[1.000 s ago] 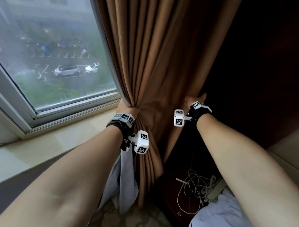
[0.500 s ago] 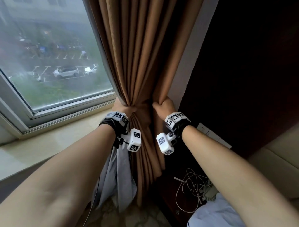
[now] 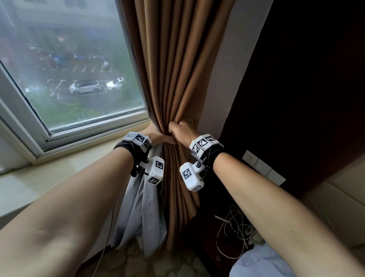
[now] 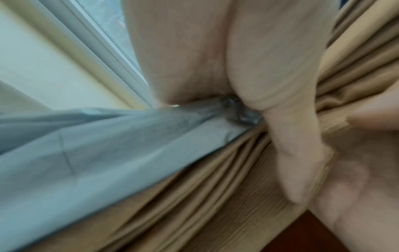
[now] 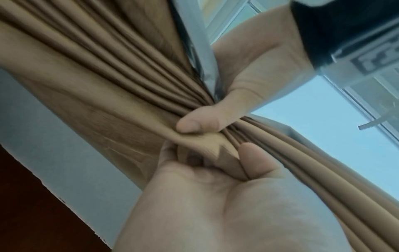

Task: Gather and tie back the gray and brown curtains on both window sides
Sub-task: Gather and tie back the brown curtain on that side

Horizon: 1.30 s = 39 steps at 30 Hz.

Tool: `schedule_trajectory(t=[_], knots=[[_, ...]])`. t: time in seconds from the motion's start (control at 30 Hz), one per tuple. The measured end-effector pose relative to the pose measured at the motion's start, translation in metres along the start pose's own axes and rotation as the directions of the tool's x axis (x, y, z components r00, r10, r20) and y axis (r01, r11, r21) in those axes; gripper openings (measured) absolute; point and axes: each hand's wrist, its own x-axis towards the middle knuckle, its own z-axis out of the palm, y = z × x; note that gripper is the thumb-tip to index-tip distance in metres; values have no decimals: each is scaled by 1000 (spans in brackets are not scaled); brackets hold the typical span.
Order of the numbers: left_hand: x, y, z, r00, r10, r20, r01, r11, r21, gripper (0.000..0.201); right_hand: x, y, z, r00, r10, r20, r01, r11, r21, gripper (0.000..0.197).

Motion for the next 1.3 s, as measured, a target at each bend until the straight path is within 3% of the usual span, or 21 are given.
schedule_trajectory(t=[0.13,0.27,0.33,0.4,0.47,0.53,0.57,0.63,0.67,0.73,0.77,0.8,0.9,0.97,1.07,1.13,1.2,1.3], knots=[[-7,9,5,994,92,52,-88,993,-82,64,-3,-2,3,998,48,37,-53,988,143,23],[-6,3,13,976,140,-166,-171,967,-187,81,-11,-10,0,992,29,125,-60,966,252,13],[-5,-2,14,972,35,-230,-77,982,-173,72,-11,-8,-4,982,55,182,-121,919,375,14],[-5,-2,10,950,-107,-294,89,993,-74,69,-5,4,-9,967,69,245,-188,840,508,33],[-6,-2,7,929,-179,-325,178,984,-33,69,1,17,-13,966,85,246,-203,836,510,33],[-7,2,8,914,-217,-343,211,976,-55,67,7,31,-18,982,147,116,-183,885,428,29],[-8,5,9,907,-231,-352,220,973,-71,68,11,36,-20,984,177,-21,-160,926,341,23],[-10,7,9,899,-235,-369,199,971,-133,69,23,50,-26,950,184,-252,-127,966,227,13],[-11,6,9,893,-238,-381,191,969,-158,70,29,55,-28,933,214,-289,-139,955,262,25],[-12,5,8,884,-263,-386,203,960,-190,71,48,65,-32,934,253,-253,-157,925,347,60],[-13,5,7,887,-268,-376,206,958,-199,70,60,69,-33,935,265,-234,-177,924,340,68],[-13,7,6,894,-268,-360,201,956,-213,67,69,70,-34,938,277,-210,-209,932,296,64],[-13,7,1,916,-264,-303,212,958,-193,63,77,55,-38,949,296,-111,-277,948,156,8],[-13,6,-3,915,-278,-294,238,957,-163,61,80,55,-37,960,265,-87,-255,961,111,8],[-12,6,-3,893,-305,-331,250,948,-198,49,75,67,-34,944,266,-196,-223,950,217,31],[-9,8,-2,873,-320,-369,265,945,-193,52,63,65,-38,938,237,-255,-200,966,161,38],[-5,9,0,859,-326,-395,275,944,-182,58,53,68,-42,926,196,-322,-166,979,119,36],[1,8,4,830,-332,-448,278,943,-183,47,40,72,-45,921,156,-357,-128,987,101,28]])
